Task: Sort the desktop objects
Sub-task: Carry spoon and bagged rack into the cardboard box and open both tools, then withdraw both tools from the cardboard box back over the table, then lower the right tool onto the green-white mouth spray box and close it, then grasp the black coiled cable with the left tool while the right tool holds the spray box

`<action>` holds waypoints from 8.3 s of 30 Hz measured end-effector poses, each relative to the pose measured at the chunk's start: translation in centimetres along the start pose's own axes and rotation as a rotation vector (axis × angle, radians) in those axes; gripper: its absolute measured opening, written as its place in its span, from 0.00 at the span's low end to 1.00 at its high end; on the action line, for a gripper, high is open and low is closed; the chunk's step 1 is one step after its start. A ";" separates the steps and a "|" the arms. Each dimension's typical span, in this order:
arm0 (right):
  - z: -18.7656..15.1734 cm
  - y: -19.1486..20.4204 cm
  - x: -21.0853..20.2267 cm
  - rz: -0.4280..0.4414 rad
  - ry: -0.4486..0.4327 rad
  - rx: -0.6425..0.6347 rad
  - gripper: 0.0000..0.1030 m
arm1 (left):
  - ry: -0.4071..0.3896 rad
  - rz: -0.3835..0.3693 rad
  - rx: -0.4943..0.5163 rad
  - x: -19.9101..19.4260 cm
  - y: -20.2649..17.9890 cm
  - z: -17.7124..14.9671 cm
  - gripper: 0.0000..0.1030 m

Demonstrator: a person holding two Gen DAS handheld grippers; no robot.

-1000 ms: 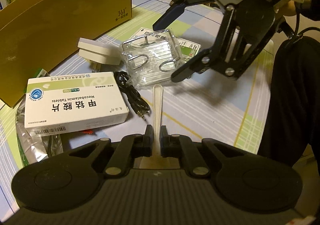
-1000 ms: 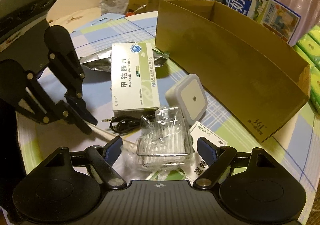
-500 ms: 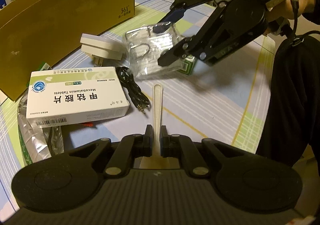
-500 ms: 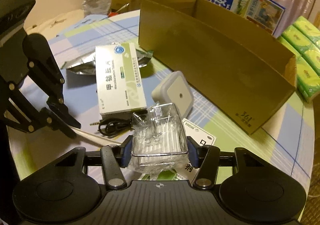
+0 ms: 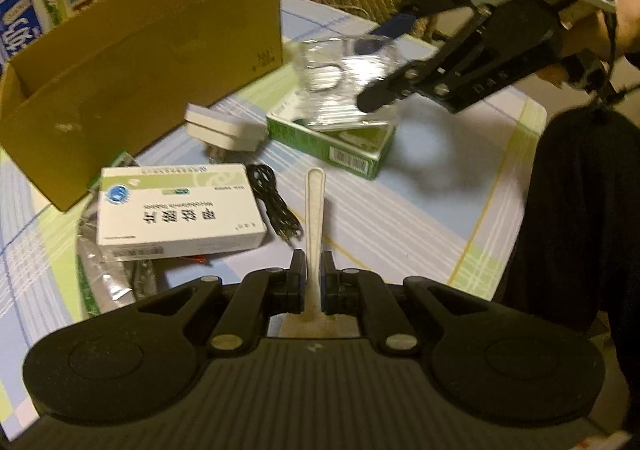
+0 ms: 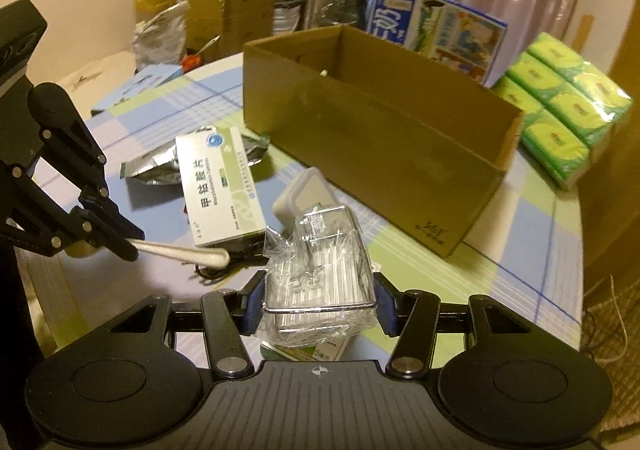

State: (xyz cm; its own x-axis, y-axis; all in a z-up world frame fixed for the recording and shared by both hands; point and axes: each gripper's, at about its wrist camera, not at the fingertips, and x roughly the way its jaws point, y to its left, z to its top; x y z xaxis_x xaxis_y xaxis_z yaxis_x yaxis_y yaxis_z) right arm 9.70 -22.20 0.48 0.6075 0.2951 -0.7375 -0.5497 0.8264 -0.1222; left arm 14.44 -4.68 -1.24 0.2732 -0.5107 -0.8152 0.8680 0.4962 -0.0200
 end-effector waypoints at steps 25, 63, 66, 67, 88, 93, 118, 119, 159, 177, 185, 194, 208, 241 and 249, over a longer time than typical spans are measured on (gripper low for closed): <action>1.0 0.7 -8.5 -0.056 -0.069 0.104 0.50 | -0.075 0.174 -0.236 -7.4 -2.2 4.9 0.04; 13.4 -9.5 -3.0 -0.084 -0.132 0.307 0.50 | -0.111 0.249 -0.361 -5.9 8.3 14.7 0.04; 15.0 -10.8 -1.4 -0.091 -0.133 0.331 0.50 | -0.116 0.251 -0.381 -5.1 10.0 15.9 0.04; 15.4 -11.3 -0.8 -0.091 -0.132 0.343 0.50 | -0.117 0.252 -0.391 -4.7 10.7 16.3 0.04; 15.6 -15.3 7.9 -0.107 -0.062 0.484 0.50 | -0.171 0.309 -0.527 1.3 19.6 19.6 0.06; 15.7 -15.2 8.4 -0.111 -0.057 0.473 0.50 | -0.172 0.326 -0.529 1.6 20.4 18.7 0.27; 14.9 -15.1 5.5 -0.115 -0.112 0.507 0.62 | -0.199 0.312 -0.536 -1.1 18.8 16.0 0.58; 14.8 -14.8 5.0 -0.115 -0.115 0.501 0.63 | -0.200 0.312 -0.535 -1.3 18.5 15.8 0.58; 1.0 0.0 -8.8 -0.102 -0.111 0.520 0.98 | -0.179 0.370 -0.557 -13.1 4.4 -0.5 0.99; -3.9 3.5 -6.4 -0.176 -0.130 0.487 0.98 | -0.220 0.374 -0.618 -9.1 -0.9 -3.0 0.99; -5.0 2.6 -3.0 -0.176 -0.117 0.493 0.90 | -0.210 0.370 -0.558 -5.6 -1.3 -2.9 0.98; -4.9 1.5 0.8 -0.159 -0.095 0.495 0.74 | -0.207 0.357 -0.516 -2.2 -1.7 -2.5 0.84; -5.0 -0.1 4.3 -0.129 -0.033 0.477 0.61 | -0.216 0.304 -0.465 1.1 -1.9 -1.9 0.72; -7.4 -1.2 2.9 -0.209 -0.046 0.522 0.51 | -0.147 0.277 -0.388 7.5 -1.2 0.7 0.36; -7.3 -1.0 3.2 -0.216 -0.054 0.512 0.51 | -0.155 0.310 -0.407 8.2 -1.1 1.1 0.20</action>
State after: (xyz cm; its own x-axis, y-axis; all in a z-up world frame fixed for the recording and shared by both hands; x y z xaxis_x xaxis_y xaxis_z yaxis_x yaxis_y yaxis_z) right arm 8.05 -25.62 -6.63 0.7111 0.1065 -0.6949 -0.0694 0.9943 0.0814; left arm 16.13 -10.17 -7.29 0.5758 -0.3797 -0.7240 0.5146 0.8565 -0.0398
